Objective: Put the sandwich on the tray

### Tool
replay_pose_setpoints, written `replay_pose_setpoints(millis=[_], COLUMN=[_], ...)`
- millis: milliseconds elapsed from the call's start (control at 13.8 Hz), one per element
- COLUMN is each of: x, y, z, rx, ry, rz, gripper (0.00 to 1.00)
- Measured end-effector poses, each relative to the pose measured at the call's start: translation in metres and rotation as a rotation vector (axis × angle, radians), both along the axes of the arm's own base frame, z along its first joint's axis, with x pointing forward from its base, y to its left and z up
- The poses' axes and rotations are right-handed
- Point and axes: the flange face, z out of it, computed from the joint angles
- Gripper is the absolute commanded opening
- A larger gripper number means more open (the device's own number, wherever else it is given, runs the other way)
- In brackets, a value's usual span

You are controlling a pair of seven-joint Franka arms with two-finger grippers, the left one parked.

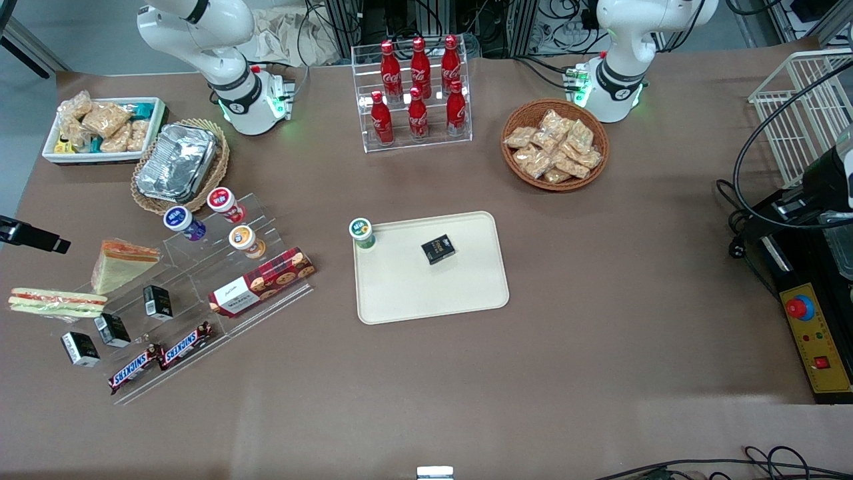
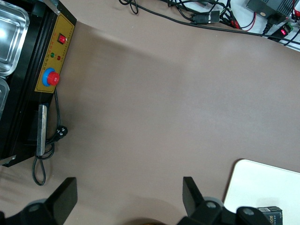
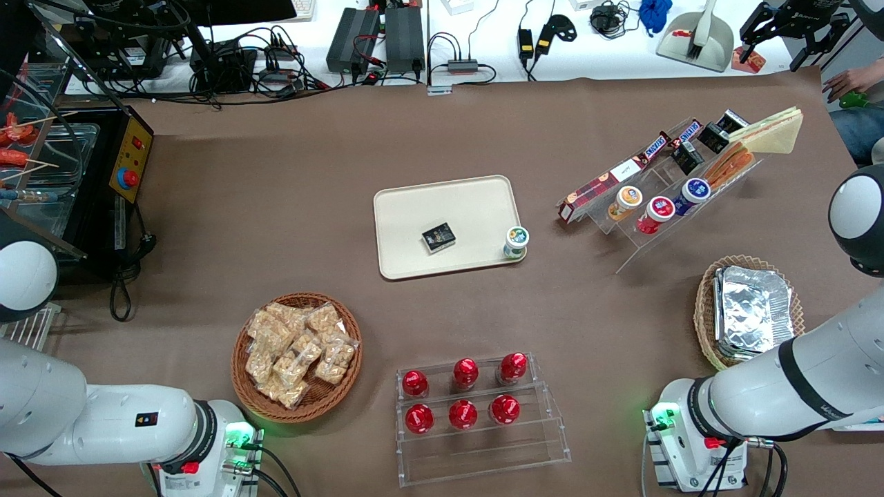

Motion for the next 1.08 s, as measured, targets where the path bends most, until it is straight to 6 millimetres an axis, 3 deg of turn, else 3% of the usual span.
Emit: replay_pose_setpoints(millis=[578, 867, 1084], x=[0.006, 0.012, 0.007], y=[-0.003, -0.013, -0.044], z=[0.001, -0.001, -0.007], rx=[-0.013, -0.038, -0.077], ry=[-0.037, -0.067, -0.050], rz=[-0.071, -0.340, -0.678], gripper=[0.99, 0.99, 0.99])
